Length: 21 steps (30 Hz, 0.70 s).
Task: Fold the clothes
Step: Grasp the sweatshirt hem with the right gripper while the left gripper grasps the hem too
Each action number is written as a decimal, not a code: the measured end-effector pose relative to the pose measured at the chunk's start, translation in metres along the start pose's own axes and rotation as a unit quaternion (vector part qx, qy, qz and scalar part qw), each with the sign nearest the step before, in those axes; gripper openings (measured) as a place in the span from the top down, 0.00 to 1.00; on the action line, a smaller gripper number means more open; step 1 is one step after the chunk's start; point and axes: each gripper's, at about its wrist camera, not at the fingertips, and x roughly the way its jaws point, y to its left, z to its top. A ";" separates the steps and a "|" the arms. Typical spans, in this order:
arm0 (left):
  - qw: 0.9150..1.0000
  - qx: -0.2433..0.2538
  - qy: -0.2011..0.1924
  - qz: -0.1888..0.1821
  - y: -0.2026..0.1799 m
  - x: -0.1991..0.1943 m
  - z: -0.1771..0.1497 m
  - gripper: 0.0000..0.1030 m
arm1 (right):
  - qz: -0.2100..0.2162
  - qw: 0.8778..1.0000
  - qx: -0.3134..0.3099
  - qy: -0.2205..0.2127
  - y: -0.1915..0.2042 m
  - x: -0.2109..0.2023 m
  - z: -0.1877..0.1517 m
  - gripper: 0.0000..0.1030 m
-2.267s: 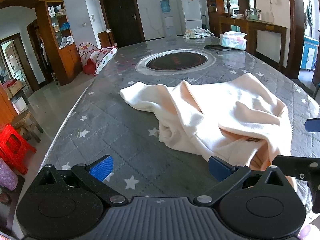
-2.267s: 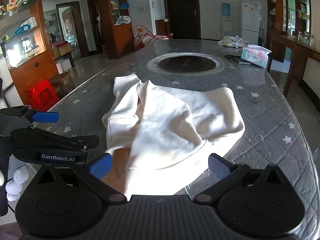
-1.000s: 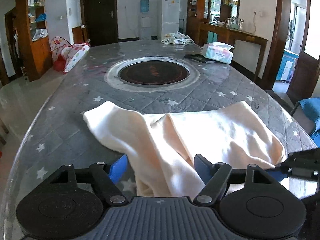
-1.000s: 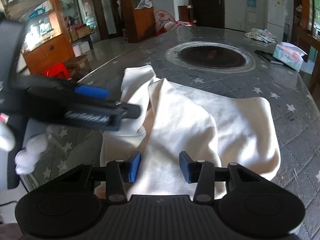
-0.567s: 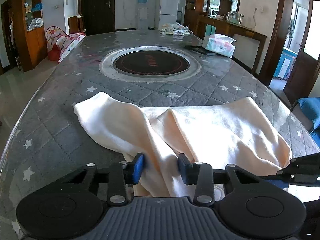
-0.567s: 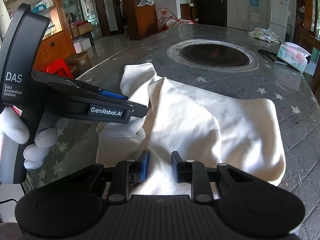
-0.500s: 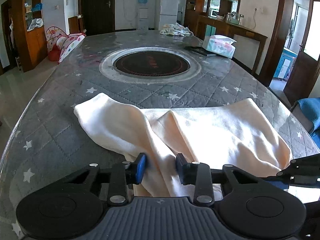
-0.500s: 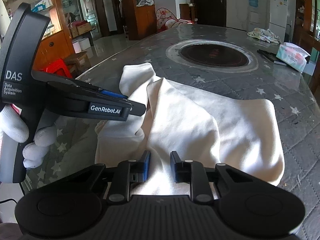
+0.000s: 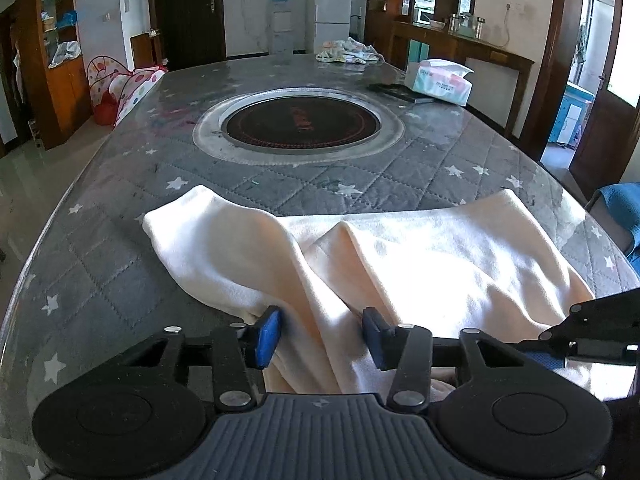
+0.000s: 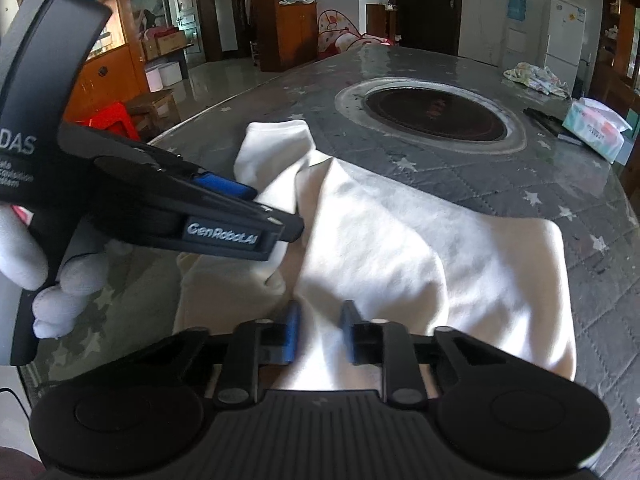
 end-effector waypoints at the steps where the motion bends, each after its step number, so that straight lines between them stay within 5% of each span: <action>1: 1.000 0.000 -0.001 0.000 0.001 0.000 0.000 0.60 | -0.002 1.000 0.000 -0.001 -0.001 -0.001 0.000 0.89; 9: 1.000 -0.008 -0.014 -0.002 0.009 -0.011 -0.001 0.88 | -0.039 0.999 -0.005 -0.021 -0.008 -0.015 0.000 0.95; 21: 0.998 -0.035 -0.051 0.001 0.024 -0.056 -0.017 0.96 | -0.076 0.995 0.004 -0.056 -0.023 -0.043 -0.005 0.96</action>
